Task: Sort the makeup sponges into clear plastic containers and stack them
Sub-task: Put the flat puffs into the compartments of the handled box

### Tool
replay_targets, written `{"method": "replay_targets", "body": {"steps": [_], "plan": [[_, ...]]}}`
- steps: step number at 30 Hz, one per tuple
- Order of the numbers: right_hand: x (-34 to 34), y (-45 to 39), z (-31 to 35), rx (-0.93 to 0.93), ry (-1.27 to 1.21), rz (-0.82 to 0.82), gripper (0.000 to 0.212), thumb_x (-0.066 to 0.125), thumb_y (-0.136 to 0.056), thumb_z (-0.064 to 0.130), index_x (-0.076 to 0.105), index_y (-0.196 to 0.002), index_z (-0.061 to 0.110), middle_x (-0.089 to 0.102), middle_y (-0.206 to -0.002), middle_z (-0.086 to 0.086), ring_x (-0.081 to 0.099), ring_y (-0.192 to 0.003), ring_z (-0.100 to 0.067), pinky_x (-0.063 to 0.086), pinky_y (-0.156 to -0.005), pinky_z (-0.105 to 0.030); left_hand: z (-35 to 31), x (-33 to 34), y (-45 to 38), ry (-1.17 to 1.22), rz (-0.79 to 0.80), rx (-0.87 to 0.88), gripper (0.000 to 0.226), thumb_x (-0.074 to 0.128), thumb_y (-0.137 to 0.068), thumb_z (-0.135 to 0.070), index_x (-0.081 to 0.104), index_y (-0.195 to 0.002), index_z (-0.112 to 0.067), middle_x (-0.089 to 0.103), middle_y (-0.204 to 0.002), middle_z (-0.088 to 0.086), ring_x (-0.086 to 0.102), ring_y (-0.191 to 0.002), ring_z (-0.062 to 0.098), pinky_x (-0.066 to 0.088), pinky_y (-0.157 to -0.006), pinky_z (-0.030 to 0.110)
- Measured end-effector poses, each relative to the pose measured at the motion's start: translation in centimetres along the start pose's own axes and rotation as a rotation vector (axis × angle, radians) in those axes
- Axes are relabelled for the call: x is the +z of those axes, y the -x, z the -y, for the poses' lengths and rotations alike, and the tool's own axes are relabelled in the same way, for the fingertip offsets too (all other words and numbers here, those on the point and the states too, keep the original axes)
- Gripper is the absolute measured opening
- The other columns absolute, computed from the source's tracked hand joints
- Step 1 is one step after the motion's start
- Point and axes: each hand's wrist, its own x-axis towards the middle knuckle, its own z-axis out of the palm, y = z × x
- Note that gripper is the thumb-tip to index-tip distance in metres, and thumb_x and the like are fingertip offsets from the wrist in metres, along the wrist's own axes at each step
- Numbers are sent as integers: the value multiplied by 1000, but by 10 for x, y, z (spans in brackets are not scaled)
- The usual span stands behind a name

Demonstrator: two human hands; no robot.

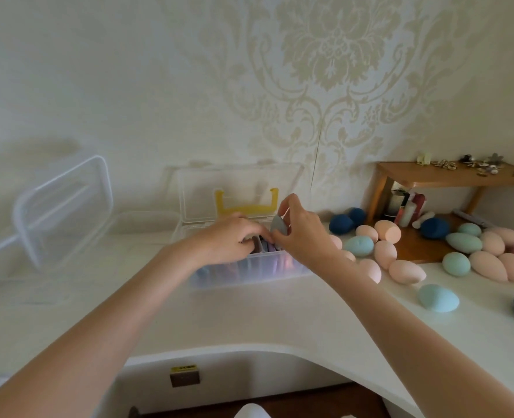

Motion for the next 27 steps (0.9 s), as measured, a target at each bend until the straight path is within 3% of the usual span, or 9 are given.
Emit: {"method": "replay_targets", "body": {"steps": [3, 7, 12, 15, 17, 19, 22, 27], "plan": [[-2, -2, 0, 17, -7, 47, 32, 60, -87, 16, 42, -110, 4, 54, -77, -6, 53, -71, -21, 49, -72, -38, -6, 1, -3, -134, -49, 37, 47, 41, -83, 2, 63, -115, -25, 66, -112, -5, 41, -104, 19, 37, -98, 32], [-5, -8, -1, 58, -39, 98, 33, 63, -83, 18, 45, -109, 8, 47, -64, 5, 47, -60, -12, 46, -64, -29, -6, -2, -4, -210, -39, 76, 46, 42, -83, -1, 66, -110, -29, 64, -110, -7, 34, -94, 11, 34, -95, 30], [-7, -16, -1, 111, -88, 197, 28, 62, -81, 17, 46, -104, 13, 51, -65, 4, 47, -58, -11, 47, -67, -31, -10, -5, -10, -185, -30, 46, 36, 43, -85, -5, 71, -95, -26, 65, -106, -6, 47, -105, 19, 37, -96, 32], [-7, -17, -4, 156, -187, 118, 22, 59, -84, 12, 44, -101, 16, 54, -72, -1, 47, -56, -9, 43, -54, -19, -11, -7, -14, -163, -34, 10, 35, 42, -87, -5, 71, -95, -23, 66, -108, -2, 48, -108, 21, 37, -97, 31], [-5, -15, -4, 162, -209, 82, 22, 58, -85, 10, 44, -102, 15, 54, -74, -2, 48, -55, -8, 44, -54, -20, -12, -8, -13, -138, -40, -3, 35, 42, -87, -4, 71, -95, -21, 67, -107, 0, 48, -108, 19, 38, -96, 29], [-2, -14, -3, 145, -180, 108, 23, 58, -84, 11, 46, -104, 13, 54, -68, 0, 47, -54, -8, 46, -58, -24, -13, -8, -11, -115, -38, -10, 35, 42, -87, -2, 72, -94, -19, 66, -105, 2, 49, -107, 19, 37, -93, 25], [-2, -12, -1, 122, -132, 168, 23, 62, -83, 18, 47, -100, 12, 46, -59, 5, 41, -52, -7, 35, -51, -18, -15, -9, -9, -95, -38, -25, 34, 42, -87, -1, 71, -96, -15, 64, -107, 6, 51, -106, 20, 40, -89, 27], [-5, -14, 13, 76, 200, 297, 25, 62, -83, 20, 54, -102, 7, 53, -77, -1, 47, -67, -17, 30, -49, -18, -17, -9, -10, -107, -21, -57, 33, 41, -88, -2, 69, -100, -15, 63, -109, 8, 51, -106, 23, 42, -90, 32]]}}
